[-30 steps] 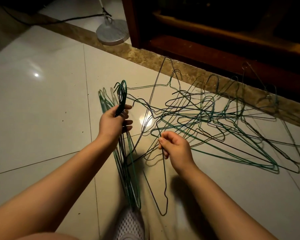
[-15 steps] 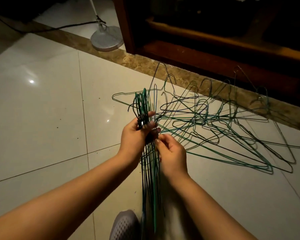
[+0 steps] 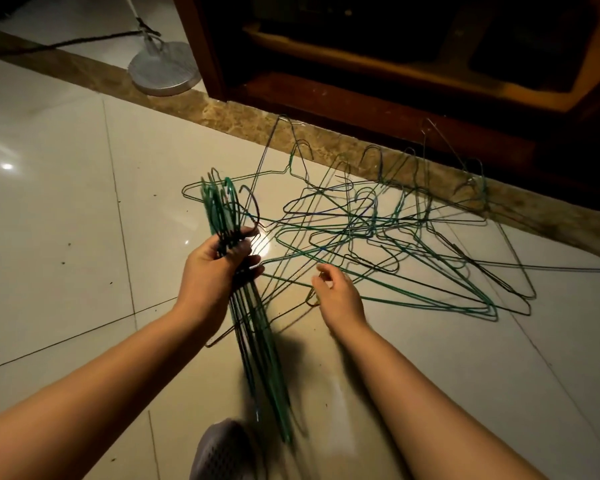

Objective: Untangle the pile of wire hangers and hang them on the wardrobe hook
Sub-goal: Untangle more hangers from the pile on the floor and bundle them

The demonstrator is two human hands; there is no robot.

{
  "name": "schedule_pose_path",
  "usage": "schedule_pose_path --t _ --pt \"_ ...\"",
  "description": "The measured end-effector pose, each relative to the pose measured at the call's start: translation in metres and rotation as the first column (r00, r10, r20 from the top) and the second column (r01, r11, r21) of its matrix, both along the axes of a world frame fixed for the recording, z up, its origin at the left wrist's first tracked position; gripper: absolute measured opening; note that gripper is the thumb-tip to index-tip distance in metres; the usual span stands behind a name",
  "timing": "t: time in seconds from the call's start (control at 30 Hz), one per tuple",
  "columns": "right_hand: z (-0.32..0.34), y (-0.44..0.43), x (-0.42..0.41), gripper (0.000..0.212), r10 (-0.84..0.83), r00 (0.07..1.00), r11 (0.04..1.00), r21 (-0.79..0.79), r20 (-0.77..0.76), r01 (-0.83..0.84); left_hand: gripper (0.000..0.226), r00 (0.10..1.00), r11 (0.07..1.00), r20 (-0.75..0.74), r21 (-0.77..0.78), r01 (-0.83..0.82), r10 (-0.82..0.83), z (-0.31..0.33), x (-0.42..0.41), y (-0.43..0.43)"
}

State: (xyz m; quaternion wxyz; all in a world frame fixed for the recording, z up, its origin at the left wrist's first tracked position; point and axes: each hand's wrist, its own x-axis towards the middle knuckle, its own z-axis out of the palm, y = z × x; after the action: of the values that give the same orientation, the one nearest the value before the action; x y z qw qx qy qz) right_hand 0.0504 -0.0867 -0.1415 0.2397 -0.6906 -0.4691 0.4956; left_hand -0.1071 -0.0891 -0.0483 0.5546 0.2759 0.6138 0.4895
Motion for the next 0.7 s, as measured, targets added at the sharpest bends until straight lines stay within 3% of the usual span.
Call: schedule_pose_path --t 0.17,0.37,0.5,0.7 --pt "-0.019 0.016 0.013 0.043 -0.046 0.996 0.993 -0.102 0.076 0.053 0.02 0.997 1.0 -0.078 0.002 -0.006 0.006 -0.007 -0.014 -0.002" --pt "-0.035 0.034 0.006 0.038 -0.246 0.958 0.949 -0.239 -0.15 0.207 0.02 0.995 0.998 -0.077 -0.021 -0.062 0.06 -0.012 -0.023 -0.001" --pt "-0.03 0.029 0.008 0.017 -0.454 0.865 0.891 -0.137 -0.213 0.434 0.019 0.993 0.995 -0.071 -0.038 -0.097 0.094 -0.011 -0.026 0.0" --pt "-0.015 0.016 0.001 0.031 -0.617 0.613 0.777 -0.262 -0.493 0.572 0.019 0.993 0.995 -0.073 -0.014 -0.096 0.095 -0.01 -0.022 0.0"
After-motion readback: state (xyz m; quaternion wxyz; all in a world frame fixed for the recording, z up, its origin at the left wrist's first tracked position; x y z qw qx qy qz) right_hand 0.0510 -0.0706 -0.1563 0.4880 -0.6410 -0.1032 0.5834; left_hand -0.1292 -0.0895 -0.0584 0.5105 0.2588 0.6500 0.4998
